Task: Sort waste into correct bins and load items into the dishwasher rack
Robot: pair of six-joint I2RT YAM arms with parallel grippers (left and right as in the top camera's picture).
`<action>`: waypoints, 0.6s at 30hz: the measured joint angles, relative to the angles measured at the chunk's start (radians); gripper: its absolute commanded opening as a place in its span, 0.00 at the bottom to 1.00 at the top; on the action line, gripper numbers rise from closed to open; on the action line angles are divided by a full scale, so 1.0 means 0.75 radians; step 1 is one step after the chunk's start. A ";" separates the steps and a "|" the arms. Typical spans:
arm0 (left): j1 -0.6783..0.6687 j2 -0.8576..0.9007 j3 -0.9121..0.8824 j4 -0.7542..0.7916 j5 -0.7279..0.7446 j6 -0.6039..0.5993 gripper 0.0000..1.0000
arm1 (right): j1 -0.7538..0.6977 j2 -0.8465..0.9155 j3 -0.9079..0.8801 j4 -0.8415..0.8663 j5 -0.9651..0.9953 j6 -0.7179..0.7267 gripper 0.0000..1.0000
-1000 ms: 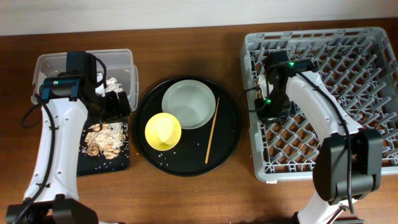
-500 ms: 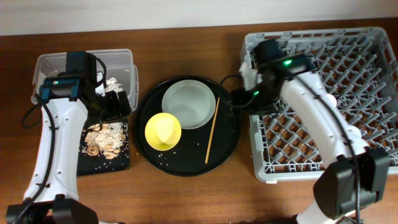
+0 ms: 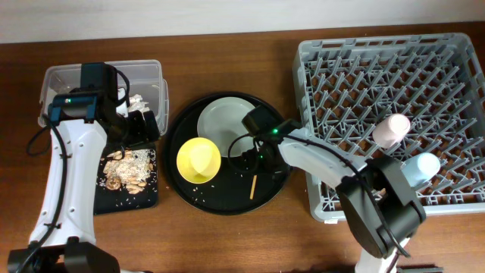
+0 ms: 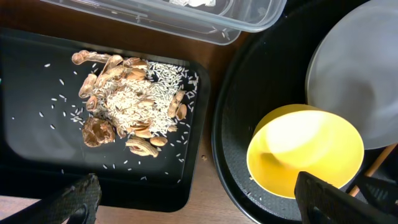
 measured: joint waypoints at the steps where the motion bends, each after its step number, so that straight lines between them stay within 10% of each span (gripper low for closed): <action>1: 0.000 0.000 0.000 0.001 0.000 0.001 0.99 | 0.000 0.001 -0.001 -0.001 0.010 0.016 0.60; 7: 0.000 0.000 0.000 0.002 0.001 0.001 0.99 | 0.000 0.006 -0.001 -0.072 0.121 0.165 0.54; 14: 0.000 0.000 0.000 0.001 0.011 0.001 0.99 | 0.000 0.009 -0.001 -0.087 0.153 0.269 0.05; 18: 0.000 -0.001 0.000 0.001 0.020 0.001 0.99 | 0.000 0.009 0.001 -0.091 0.092 0.267 0.04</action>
